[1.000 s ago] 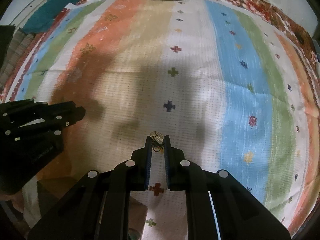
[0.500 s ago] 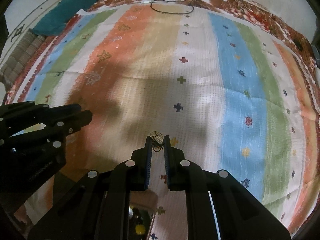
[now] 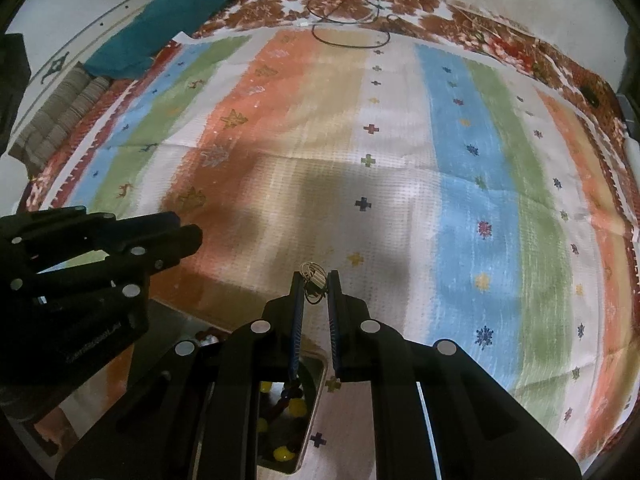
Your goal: Organize jewelry
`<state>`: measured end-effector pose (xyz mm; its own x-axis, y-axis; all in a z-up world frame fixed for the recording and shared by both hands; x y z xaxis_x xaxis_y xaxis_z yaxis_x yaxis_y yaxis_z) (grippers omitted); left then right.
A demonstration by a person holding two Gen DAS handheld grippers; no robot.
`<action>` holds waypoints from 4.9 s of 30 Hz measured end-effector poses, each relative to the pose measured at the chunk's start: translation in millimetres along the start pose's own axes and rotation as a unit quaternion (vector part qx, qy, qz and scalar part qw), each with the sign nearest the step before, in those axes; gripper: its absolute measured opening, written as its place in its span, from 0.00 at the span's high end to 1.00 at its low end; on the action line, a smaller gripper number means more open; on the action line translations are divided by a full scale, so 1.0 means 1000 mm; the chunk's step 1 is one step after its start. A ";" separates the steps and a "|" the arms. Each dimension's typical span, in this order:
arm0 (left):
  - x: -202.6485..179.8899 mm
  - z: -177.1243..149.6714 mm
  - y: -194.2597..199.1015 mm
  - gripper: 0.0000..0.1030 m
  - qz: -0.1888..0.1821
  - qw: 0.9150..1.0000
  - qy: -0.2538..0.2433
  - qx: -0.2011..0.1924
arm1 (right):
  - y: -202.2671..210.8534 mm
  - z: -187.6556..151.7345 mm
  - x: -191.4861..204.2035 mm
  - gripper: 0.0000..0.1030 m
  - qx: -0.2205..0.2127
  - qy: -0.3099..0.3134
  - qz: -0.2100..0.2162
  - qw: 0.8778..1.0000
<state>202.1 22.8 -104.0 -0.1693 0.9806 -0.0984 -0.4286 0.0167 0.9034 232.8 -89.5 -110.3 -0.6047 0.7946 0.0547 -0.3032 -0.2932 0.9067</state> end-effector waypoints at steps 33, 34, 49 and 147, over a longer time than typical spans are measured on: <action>-0.011 -0.056 0.073 0.82 -0.023 0.997 0.010 -0.075 | 0.050 -0.048 0.023 0.88 -0.035 0.019 0.039 0.998; -0.011 -0.056 0.073 0.82 -0.023 0.997 0.011 -0.075 | 0.050 -0.049 0.023 0.88 -0.034 0.020 0.039 0.998; -0.001 -0.063 0.089 0.68 -0.029 0.995 0.045 -0.083 | 0.065 -0.057 0.020 0.71 -0.050 0.011 0.039 0.998; -0.029 -0.169 0.178 0.06 0.023 0.966 -0.023 -0.257 | 0.177 -0.147 0.034 0.05 -0.218 0.052 0.042 0.974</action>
<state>-19.2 -35.9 -10.6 -0.1631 0.9860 -0.0342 -0.8080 -0.1137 0.5781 50.3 -192.8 -9.0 -0.7051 0.7067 0.0587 -0.5193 -0.5709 0.6359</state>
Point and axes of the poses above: each gripper's, at about its wrist camera, not at the fingertips, and y roughly against the way its jaws point, x to its left, z to its top, the point moved 3 cm from there along -y, roughly the way its jaws point, and after that the axes turned 2 degrees about z, right-handed, at the moved point
